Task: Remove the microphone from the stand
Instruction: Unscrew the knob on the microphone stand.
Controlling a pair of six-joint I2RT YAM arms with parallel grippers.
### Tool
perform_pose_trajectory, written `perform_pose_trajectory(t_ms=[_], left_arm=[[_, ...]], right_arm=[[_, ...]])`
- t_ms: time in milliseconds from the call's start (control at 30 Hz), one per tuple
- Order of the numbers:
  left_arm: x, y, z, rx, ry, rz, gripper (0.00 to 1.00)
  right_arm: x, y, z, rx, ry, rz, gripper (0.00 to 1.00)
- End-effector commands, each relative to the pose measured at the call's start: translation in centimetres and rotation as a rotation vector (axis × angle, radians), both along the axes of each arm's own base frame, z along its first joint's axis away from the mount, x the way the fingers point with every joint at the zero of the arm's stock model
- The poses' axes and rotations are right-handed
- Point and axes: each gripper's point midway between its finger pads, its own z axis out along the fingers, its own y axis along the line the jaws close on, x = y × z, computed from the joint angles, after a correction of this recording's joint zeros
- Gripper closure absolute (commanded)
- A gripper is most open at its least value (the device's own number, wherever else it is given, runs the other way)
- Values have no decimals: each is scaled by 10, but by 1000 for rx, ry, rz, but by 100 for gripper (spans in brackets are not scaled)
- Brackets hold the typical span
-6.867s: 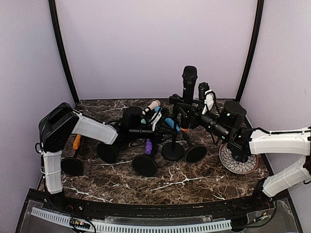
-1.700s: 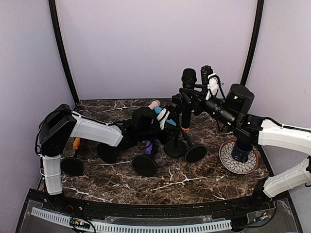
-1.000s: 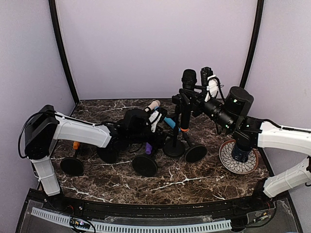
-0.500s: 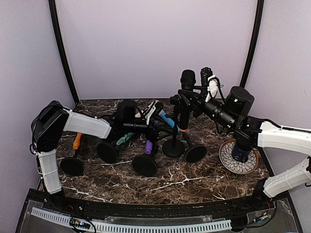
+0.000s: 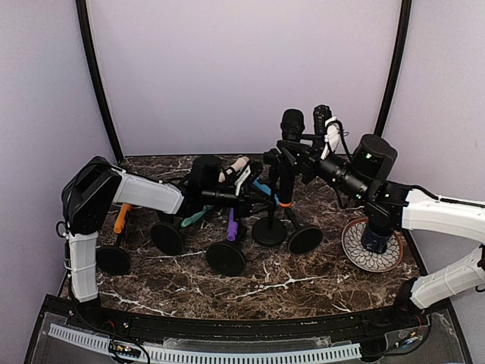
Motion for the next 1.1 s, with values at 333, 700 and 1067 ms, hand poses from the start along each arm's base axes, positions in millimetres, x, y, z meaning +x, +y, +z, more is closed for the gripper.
perform_pose_trajectory(t_ms=[333,700,1067], left_arm=[[12,3,-10,77,-59,131,100],[10,4,-28,199,-55,373,100],[-5,-2,-16,131,-3,292,55]], right_arm=[[-5,-1,-1,34,20,25,82],[4,-7,-6,28,45,-38,83],[-2,-8,-5,52,40,-15,82]])
